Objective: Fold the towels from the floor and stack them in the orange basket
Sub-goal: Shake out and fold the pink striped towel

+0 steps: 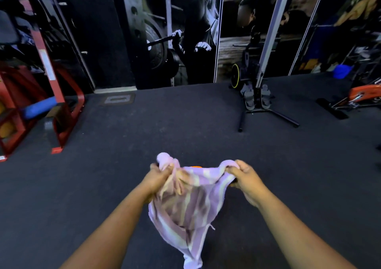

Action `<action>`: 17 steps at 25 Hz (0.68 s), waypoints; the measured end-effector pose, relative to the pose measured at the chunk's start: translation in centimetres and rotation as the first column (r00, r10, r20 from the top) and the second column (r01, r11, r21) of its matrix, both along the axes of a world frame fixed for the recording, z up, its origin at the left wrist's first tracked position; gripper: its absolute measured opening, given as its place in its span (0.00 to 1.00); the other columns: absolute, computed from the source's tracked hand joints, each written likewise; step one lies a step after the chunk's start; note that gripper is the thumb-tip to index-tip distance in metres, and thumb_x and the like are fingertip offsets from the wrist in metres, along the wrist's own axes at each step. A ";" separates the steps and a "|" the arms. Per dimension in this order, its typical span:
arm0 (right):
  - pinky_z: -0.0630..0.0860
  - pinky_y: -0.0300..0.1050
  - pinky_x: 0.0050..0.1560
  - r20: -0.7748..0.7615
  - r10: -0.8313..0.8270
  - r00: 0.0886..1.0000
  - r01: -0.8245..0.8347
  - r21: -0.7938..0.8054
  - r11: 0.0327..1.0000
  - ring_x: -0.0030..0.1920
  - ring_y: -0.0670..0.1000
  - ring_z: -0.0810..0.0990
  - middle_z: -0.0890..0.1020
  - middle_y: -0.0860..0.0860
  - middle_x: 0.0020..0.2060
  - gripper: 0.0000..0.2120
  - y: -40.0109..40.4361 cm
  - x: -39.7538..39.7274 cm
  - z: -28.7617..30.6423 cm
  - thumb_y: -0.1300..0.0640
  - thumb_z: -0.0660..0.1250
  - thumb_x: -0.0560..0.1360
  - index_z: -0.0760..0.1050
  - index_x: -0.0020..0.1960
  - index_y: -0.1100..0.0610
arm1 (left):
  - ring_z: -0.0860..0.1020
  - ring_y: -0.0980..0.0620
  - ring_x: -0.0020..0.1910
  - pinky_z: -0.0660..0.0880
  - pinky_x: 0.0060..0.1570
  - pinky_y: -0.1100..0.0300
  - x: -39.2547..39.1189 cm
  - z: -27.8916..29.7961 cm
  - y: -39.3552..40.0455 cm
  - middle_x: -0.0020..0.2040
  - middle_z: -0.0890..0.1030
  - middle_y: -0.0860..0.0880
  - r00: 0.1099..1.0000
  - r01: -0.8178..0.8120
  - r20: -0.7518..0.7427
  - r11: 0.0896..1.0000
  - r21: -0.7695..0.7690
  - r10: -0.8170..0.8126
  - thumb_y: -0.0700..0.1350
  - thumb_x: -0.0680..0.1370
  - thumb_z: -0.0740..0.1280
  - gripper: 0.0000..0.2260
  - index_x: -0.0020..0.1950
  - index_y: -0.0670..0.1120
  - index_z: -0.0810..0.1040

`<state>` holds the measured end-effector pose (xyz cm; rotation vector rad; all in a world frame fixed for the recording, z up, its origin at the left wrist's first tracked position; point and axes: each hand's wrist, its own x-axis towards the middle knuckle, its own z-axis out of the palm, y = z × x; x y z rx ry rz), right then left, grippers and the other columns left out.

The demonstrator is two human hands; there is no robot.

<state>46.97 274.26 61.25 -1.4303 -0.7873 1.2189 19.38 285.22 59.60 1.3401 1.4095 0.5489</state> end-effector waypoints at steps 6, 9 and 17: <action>0.78 0.50 0.49 0.127 0.073 0.989 -0.083 0.076 0.994 0.45 0.49 0.81 0.84 0.54 0.44 0.09 1.6 -5.3 1.3 0.52 0.68 0.75 0.78 0.49 0.58 | 0.80 0.57 0.42 0.77 0.45 0.57 4.0 2.1 -4.1 0.43 0.84 0.49 0.974 0.166 0.102 0.939 0.302 -0.205 0.59 0.80 0.66 0.17 0.48 0.45 0.81; 0.79 0.49 0.50 0.176 0.051 0.983 -0.077 0.144 0.987 0.46 0.47 0.82 0.86 0.53 0.46 0.08 1.9 -6.7 1.2 0.51 0.70 0.76 0.80 0.51 0.55 | 0.78 0.61 0.45 0.76 0.49 0.64 5.1 2.0 -4.8 0.46 0.79 0.43 0.986 0.105 0.086 0.937 0.333 -0.141 0.56 0.83 0.63 0.19 0.44 0.43 0.82; 0.79 0.44 0.39 0.083 -0.018 0.996 0.008 0.120 0.993 0.36 0.48 0.79 0.82 0.53 0.34 0.08 0.5 -7.4 1.0 0.59 0.72 0.78 0.82 0.45 0.64 | 0.84 0.58 0.43 0.81 0.46 0.56 4.5 2.0 -5.5 0.43 0.87 0.55 0.978 -0.188 0.162 0.901 0.390 0.134 0.45 0.72 0.79 0.14 0.56 0.51 0.82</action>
